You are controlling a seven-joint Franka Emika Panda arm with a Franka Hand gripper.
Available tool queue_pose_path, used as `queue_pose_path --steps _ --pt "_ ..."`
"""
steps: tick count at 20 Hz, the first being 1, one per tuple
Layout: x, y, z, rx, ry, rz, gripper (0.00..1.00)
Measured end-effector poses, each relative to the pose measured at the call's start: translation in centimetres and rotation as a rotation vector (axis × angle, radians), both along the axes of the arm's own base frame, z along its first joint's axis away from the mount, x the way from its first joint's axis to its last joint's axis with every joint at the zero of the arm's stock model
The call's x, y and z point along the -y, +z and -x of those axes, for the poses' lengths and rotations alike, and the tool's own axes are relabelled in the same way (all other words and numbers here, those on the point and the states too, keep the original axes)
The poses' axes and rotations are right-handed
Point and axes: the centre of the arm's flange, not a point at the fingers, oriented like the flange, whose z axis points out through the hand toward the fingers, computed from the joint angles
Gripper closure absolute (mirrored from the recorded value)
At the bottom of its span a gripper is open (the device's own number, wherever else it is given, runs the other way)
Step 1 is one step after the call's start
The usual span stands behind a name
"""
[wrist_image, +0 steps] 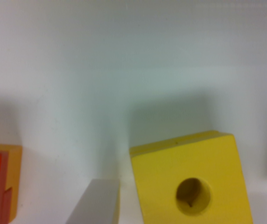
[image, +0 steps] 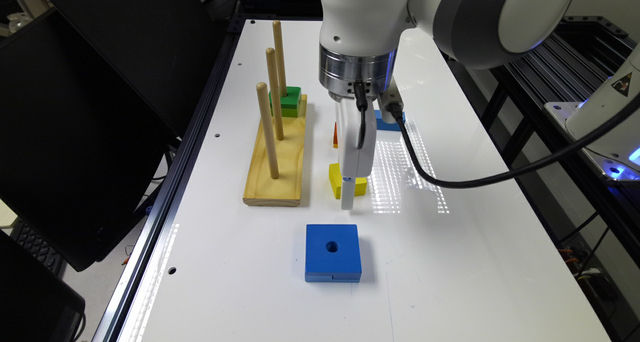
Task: Pick up yellow block.
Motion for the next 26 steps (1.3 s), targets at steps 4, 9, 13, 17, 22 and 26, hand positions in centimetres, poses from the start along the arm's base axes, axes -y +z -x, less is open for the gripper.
queue_pose_path --steps 4,9,13,17,22,26 --pt "0.1 -0.9 0.0 -0.002 0.0 -0.002 0.0" --pt "-0.2 -1.0 0.1 0.001 -0.003 0.012 0.0" --pt "-0.3 -1.0 0.1 0.003 -0.003 0.018 0.0" --pt "-0.2 -0.9 0.1 0.004 -0.005 0.018 0.0" --pt "-0.3 -1.0 0.1 0.004 -0.005 0.018 0.0" --pt "-0.3 -1.0 0.1 0.003 -0.004 0.018 0.0"
